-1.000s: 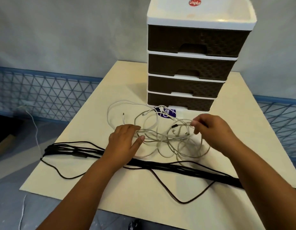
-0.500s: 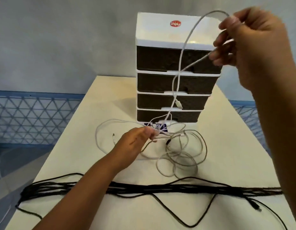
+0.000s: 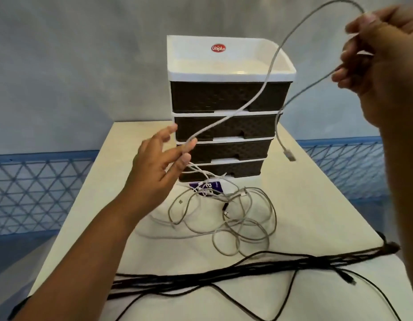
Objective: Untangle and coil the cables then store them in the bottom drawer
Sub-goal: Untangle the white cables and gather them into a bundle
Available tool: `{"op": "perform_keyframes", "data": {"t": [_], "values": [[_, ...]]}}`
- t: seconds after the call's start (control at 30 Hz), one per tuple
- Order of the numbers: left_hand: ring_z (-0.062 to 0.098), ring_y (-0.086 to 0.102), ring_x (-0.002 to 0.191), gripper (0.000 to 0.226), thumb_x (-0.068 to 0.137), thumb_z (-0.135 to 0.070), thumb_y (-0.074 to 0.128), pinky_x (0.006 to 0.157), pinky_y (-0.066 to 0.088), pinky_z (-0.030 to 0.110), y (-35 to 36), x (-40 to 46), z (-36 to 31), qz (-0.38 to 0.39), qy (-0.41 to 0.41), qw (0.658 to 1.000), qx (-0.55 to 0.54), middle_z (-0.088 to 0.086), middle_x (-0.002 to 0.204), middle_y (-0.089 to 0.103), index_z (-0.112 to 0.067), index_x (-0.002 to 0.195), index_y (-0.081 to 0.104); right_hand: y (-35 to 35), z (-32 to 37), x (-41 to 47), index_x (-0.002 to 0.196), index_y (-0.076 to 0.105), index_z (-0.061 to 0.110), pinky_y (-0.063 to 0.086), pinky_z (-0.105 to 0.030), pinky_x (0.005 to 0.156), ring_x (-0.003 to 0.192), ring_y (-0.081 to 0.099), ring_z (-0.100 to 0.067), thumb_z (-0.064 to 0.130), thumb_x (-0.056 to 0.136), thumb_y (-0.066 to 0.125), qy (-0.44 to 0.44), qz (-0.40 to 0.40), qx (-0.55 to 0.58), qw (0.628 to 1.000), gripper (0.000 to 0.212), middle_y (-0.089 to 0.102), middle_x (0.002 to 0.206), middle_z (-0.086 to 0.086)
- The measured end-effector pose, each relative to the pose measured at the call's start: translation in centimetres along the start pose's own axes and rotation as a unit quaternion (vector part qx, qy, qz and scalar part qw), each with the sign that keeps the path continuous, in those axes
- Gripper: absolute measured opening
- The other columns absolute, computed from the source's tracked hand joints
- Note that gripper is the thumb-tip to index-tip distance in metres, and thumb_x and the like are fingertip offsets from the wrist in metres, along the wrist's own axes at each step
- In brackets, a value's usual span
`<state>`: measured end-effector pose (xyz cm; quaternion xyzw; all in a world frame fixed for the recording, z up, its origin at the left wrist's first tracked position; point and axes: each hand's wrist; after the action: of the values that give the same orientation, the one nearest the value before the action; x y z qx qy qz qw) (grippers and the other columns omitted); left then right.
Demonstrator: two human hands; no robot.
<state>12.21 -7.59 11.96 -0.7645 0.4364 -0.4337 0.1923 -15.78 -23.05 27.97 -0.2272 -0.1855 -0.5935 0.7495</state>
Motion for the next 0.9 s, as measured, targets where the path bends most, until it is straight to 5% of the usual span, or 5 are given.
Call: {"op": "perform_keyframes", "data": {"t": [0.17,0.33,0.53,0.67,0.9], "values": [[0.02,0.047,0.112,0.037,0.101,-0.044,0.041,0.089,0.041,0.037,-4.0,4.7,-4.5,-0.086,0.087,0.989,0.086,0.004,0.127,0.053,-0.029,0.127,0.063,0.8,-1.2,-3.6,0.09,0.061,0.024,0.049,-0.025,0.054,0.058,0.059,-0.016,0.027,0.1,0.047,0.042,0.002,0.016,0.999,0.018,0.061,0.069,0.005],[0.008,0.065,0.069,0.033,0.102,-0.04,0.041,0.062,0.052,0.019,-6.1,8.3,-10.9,-0.157,0.062,0.985,-0.037,-0.003,0.094,0.065,-0.019,0.114,0.063,0.3,-1.6,-5.6,0.098,0.059,0.014,0.052,-0.027,0.055,0.057,0.06,-0.018,0.024,0.101,0.048,0.09,0.003,0.071,0.993,0.015,0.061,0.069,0.0],[-0.015,0.061,0.075,0.03,0.105,-0.028,0.035,0.068,0.046,0.005,-7.5,10.8,-14.0,-0.218,-0.045,0.969,-0.108,-0.011,0.099,0.061,-0.013,0.115,0.059,-1.8,-1.7,-7.2,0.102,0.055,0.011,0.057,-0.03,0.063,0.063,0.065,-0.02,0.02,0.102,0.045,0.117,0.032,0.114,0.986,0.014,0.062,0.072,-0.002],[0.008,0.068,0.077,0.029,0.104,-0.031,0.041,0.068,0.056,0.016,-6.1,9.5,-16.2,-0.207,-0.035,0.976,-0.065,0.001,0.102,0.065,-0.015,0.119,0.059,-3.3,-2.7,-8.4,0.098,0.052,0.011,0.059,-0.031,0.063,0.066,0.068,-0.025,0.018,0.102,0.046,0.161,0.086,0.133,0.974,0.011,0.063,0.077,-0.008],[0.011,0.066,0.076,0.029,0.102,-0.034,0.044,0.073,0.058,0.025,-5.0,5.2,-16.6,-0.202,-0.054,0.978,0.003,-0.001,0.09,0.066,-0.018,0.118,0.063,-4.8,-5.1,-9.7,0.092,0.051,0.012,0.059,-0.036,0.069,0.077,0.071,-0.032,0.015,0.102,0.046,0.245,0.153,0.125,0.949,0.011,0.065,0.087,-0.014]]}}
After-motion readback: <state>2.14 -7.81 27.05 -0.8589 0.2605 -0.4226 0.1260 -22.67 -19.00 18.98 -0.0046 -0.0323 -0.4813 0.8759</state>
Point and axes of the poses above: each hand's wrist, its own x-axis towards the middle knuckle, its own y-axis out of the palm, z = x × y
